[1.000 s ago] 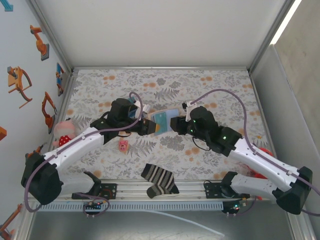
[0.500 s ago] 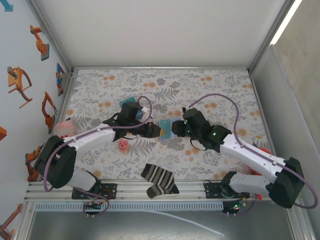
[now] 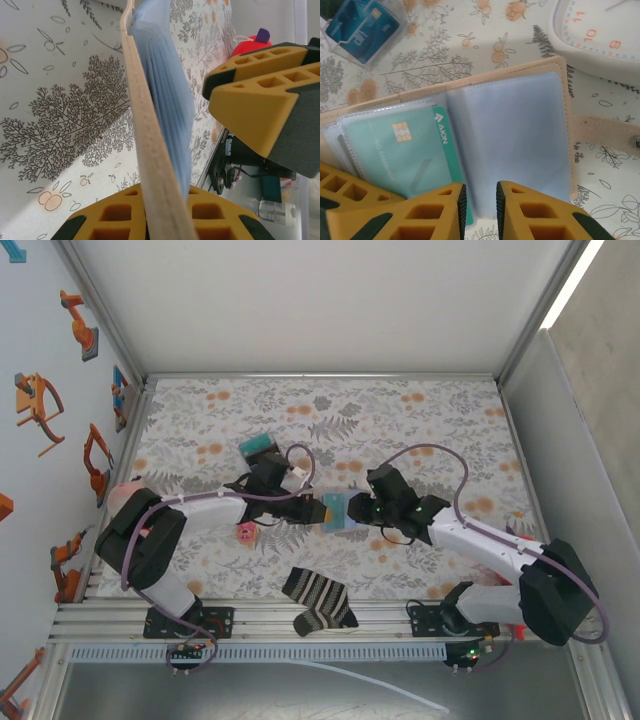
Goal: Take the credit cards out of the card holder
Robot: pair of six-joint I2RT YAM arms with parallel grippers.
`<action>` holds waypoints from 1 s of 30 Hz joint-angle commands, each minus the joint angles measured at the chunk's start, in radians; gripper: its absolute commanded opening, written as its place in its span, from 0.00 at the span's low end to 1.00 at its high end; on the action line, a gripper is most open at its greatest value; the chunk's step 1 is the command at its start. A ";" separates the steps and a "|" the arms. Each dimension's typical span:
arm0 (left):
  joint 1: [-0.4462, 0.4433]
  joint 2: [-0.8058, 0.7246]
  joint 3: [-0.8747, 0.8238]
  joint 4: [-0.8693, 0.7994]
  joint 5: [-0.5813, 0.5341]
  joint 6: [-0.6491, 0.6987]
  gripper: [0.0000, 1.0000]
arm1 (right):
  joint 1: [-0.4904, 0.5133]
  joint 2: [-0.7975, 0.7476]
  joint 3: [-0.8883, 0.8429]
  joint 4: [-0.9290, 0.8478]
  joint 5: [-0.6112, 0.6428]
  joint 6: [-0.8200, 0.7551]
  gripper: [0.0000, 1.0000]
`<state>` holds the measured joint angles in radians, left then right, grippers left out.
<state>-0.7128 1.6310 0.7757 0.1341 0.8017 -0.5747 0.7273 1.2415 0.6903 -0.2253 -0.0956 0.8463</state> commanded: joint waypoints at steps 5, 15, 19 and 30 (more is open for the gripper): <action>-0.017 0.065 -0.010 0.118 0.040 -0.062 0.06 | -0.050 0.010 -0.088 0.114 -0.061 0.055 0.24; -0.030 0.139 0.021 0.053 0.025 -0.026 0.08 | -0.054 0.034 -0.113 0.143 -0.076 0.055 0.24; -0.030 0.142 0.046 -0.030 0.008 0.016 0.11 | -0.057 0.071 -0.113 0.152 -0.081 0.060 0.25; -0.030 0.116 0.092 -0.204 -0.116 0.089 0.32 | -0.073 0.157 -0.128 0.210 -0.111 0.094 0.23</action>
<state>-0.7391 1.7741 0.8333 0.0280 0.7429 -0.5430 0.6628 1.3899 0.5743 -0.0422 -0.1947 0.9211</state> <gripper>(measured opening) 0.308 0.235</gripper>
